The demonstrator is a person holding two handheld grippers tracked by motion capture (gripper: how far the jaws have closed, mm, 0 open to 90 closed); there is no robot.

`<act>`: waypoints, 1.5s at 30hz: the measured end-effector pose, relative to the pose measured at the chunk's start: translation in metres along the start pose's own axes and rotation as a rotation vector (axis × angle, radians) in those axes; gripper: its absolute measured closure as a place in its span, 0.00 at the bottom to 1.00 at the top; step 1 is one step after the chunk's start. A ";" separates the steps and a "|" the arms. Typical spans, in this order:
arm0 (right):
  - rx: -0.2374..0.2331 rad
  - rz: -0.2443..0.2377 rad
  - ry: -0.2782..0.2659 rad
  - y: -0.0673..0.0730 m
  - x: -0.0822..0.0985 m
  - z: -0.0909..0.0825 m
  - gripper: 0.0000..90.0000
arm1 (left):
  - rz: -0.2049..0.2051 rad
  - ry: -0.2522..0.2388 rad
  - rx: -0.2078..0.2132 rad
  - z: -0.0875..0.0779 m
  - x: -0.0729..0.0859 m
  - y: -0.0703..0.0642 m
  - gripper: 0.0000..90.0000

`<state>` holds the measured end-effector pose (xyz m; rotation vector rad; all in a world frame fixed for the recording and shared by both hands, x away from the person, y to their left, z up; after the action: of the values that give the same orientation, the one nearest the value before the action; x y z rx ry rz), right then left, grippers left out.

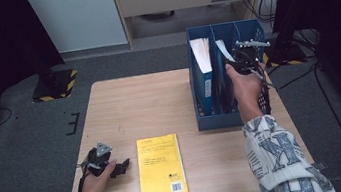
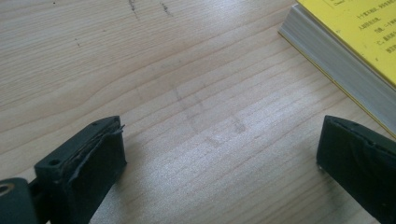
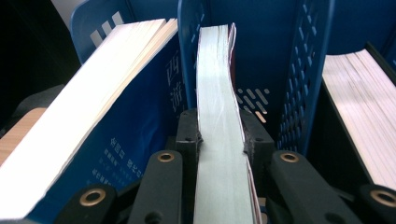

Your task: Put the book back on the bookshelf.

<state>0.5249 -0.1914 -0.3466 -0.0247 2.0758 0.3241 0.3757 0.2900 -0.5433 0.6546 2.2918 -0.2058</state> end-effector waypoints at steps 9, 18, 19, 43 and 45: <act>-0.002 0.055 -0.011 -0.008 -0.005 0.003 0.81 | 0.000 0.000 0.000 0.000 0.000 0.000 0.01; -0.003 0.077 -0.033 -0.011 -0.012 0.003 0.81 | 0.000 0.000 0.000 0.000 0.000 0.000 0.01; -0.003 0.075 -0.035 -0.011 -0.012 0.004 0.81 | 0.001 0.000 0.001 0.000 0.000 0.000 0.01; 0.019 0.076 -0.050 -0.011 -0.023 0.024 0.81 | 0.001 -0.005 0.000 0.000 0.000 0.000 0.00; 0.023 0.076 -0.048 -0.011 -0.023 0.025 0.81 | 0.001 -0.005 0.000 0.000 0.000 0.000 0.01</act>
<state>0.5593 -0.1986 -0.3415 0.0749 2.0363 0.3436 0.3756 0.2902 -0.5435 0.6548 2.2862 -0.2064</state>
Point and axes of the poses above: each handheld gripper's, and its own axes: z roughly forward along the jaws, x roughly out of its underside, y roughly to its left, the point moved 1 cm from there along z, roughly forward along the jaws, and after that the axes turned 3 degrees about z, right-handed, at the moved point
